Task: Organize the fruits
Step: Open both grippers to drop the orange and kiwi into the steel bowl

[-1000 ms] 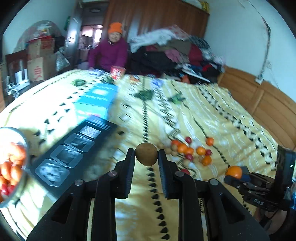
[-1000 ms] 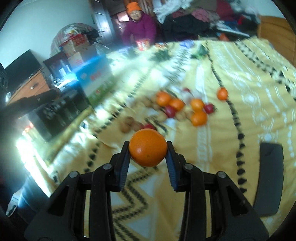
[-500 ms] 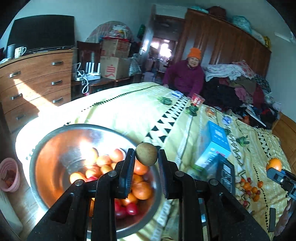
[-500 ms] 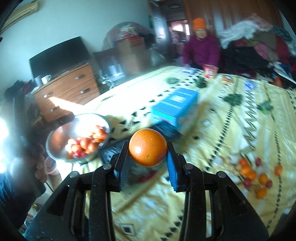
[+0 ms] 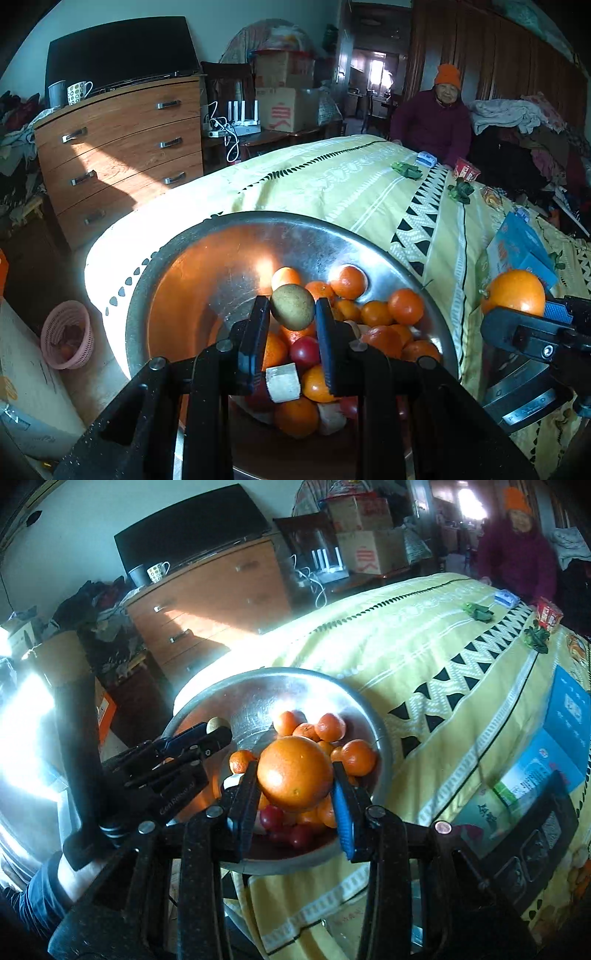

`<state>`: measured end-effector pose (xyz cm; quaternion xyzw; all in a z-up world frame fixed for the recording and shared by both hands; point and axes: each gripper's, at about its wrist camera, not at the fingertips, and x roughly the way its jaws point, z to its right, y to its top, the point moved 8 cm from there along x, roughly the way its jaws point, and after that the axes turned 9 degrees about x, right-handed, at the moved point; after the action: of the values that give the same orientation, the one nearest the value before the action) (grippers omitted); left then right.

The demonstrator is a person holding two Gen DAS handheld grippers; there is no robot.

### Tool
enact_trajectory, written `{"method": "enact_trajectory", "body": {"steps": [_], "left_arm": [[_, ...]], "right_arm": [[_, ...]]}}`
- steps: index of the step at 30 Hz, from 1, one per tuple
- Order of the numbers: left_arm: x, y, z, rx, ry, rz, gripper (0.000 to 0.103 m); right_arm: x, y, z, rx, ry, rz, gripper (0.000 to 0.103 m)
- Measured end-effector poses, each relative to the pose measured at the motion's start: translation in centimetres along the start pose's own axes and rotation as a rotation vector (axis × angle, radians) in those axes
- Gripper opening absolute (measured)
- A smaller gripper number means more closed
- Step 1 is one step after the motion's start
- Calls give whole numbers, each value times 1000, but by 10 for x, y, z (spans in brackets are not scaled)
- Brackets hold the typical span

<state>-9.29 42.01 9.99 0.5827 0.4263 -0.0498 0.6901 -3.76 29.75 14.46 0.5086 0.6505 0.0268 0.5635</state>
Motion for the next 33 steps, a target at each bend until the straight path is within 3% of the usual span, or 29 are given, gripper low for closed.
{"method": "enact_trajectory", "body": {"steps": [20, 22, 23, 25, 29, 31, 33], "left_arm": [[30, -21, -13, -8, 33, -121, 25], [30, -21, -15, -11, 46, -122, 37], [28, -20, -15, -10, 52, -117, 43], [22, -18, -17, -7, 84, -114, 62], [0, -8, -16, -9, 137, -70, 76], [-21, 2, -8, 4, 163, -22, 94], [-43, 14, 10, 37, 161, 29, 97]], "right_arm": [[50, -7, 4, 25, -76, -101, 38], [52, -8, 5, 24, -87, -109, 43], [51, -8, 4, 22, -89, -106, 57], [40, -3, 2, 13, -109, -63, 76], [-3, 11, -6, 6, -107, 47, 78], [-36, 15, -10, 3, -108, 119, 78], [-74, 13, -11, 9, -109, 192, 82]]}}
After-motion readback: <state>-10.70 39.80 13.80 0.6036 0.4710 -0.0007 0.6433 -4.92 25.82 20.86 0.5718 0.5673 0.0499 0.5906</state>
